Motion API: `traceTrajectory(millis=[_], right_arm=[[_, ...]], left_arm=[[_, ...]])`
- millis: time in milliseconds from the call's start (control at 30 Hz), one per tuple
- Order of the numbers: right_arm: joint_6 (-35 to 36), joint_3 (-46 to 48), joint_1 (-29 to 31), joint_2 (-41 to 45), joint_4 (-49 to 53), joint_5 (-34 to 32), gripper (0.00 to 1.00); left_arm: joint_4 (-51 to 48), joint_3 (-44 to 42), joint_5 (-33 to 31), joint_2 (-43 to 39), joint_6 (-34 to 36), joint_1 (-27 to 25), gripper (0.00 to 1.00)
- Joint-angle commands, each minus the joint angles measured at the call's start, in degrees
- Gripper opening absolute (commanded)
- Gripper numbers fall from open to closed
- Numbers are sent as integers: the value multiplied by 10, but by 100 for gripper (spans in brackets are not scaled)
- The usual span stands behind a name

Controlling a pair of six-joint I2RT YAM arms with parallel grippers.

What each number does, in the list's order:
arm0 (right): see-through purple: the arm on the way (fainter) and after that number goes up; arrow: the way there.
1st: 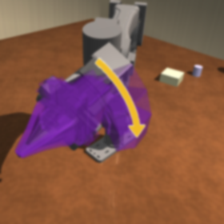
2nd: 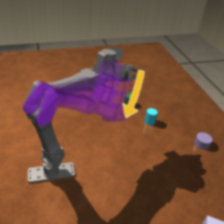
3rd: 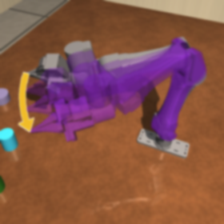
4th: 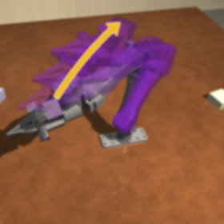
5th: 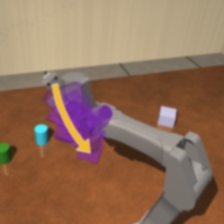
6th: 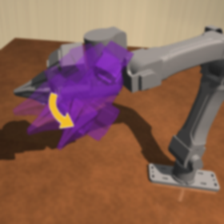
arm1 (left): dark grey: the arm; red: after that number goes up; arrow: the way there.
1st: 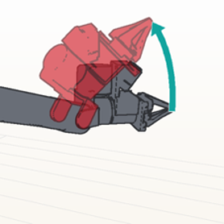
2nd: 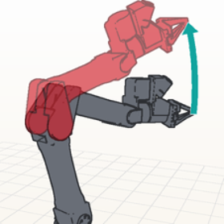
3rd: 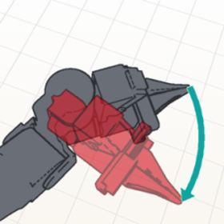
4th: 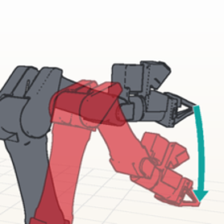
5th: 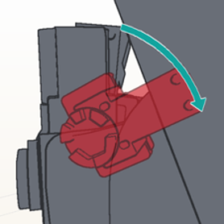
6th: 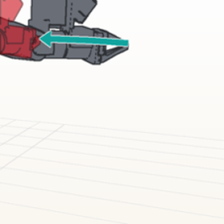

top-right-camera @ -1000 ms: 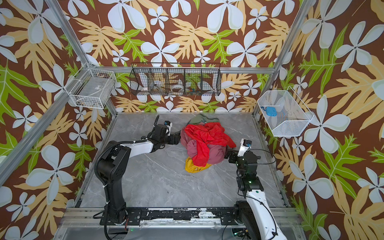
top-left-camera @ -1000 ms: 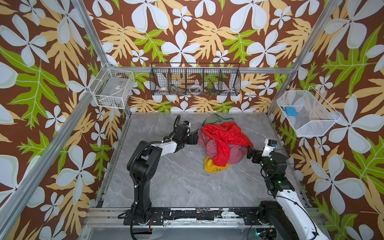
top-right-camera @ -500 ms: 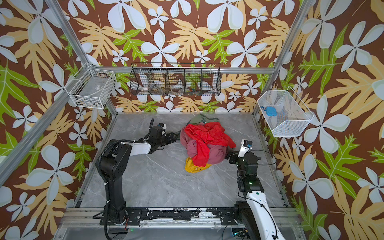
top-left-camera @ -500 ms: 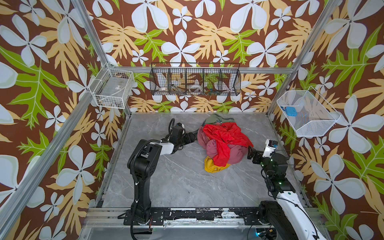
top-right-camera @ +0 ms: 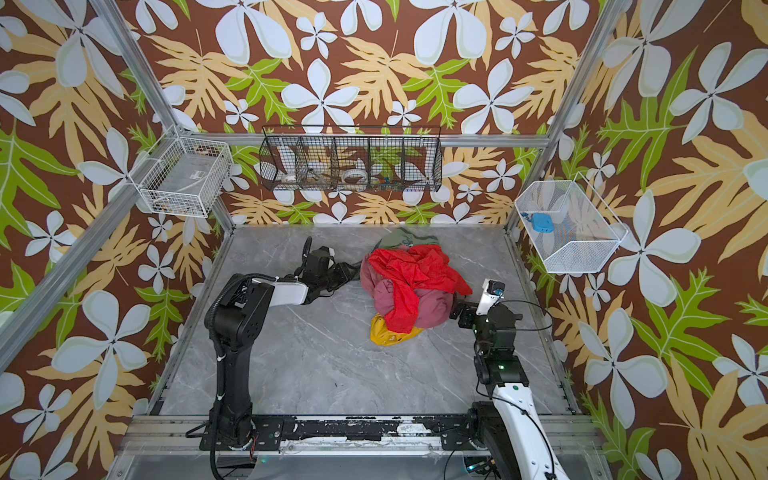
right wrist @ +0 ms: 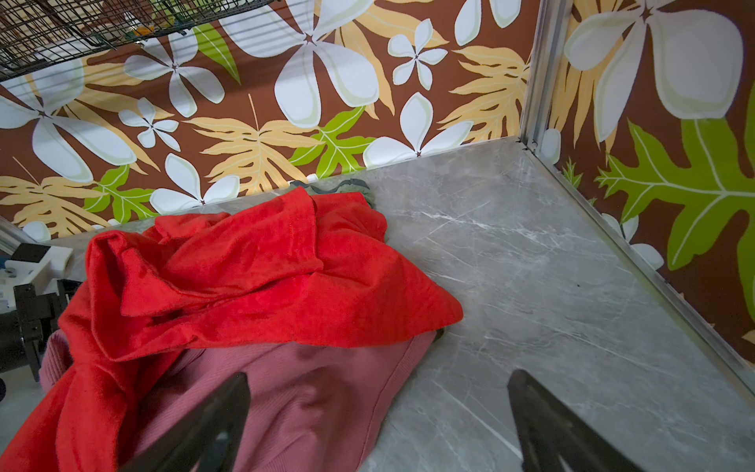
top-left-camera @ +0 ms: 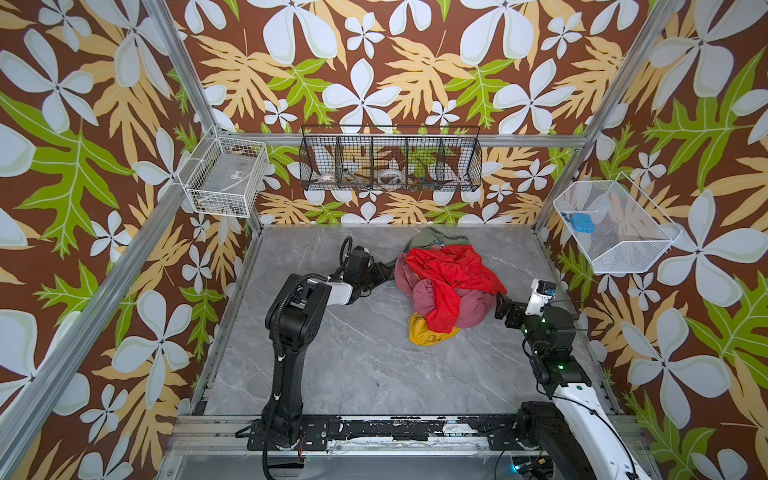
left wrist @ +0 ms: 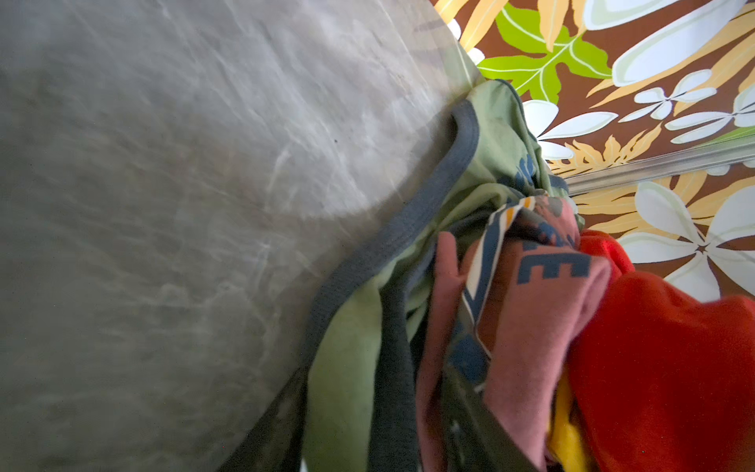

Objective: Pick out a specific cloth from the pile
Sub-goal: 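Reach the left gripper to the green sweatshirt at the pile's far side, then grasp the green sweatshirt with the left gripper and lift it high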

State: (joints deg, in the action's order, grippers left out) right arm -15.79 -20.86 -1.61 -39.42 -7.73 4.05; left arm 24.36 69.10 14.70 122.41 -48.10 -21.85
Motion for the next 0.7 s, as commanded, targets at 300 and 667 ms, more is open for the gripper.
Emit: traceTrajectory(millis=[300, 667], right_arm=[[0, 7, -1, 3, -7, -11, 98], [-11, 22, -1, 0, -25, -10, 98]], left_arm=[[75, -27, 11, -39, -32, 1, 0], [41, 6, -14, -124, 20, 0, 0]])
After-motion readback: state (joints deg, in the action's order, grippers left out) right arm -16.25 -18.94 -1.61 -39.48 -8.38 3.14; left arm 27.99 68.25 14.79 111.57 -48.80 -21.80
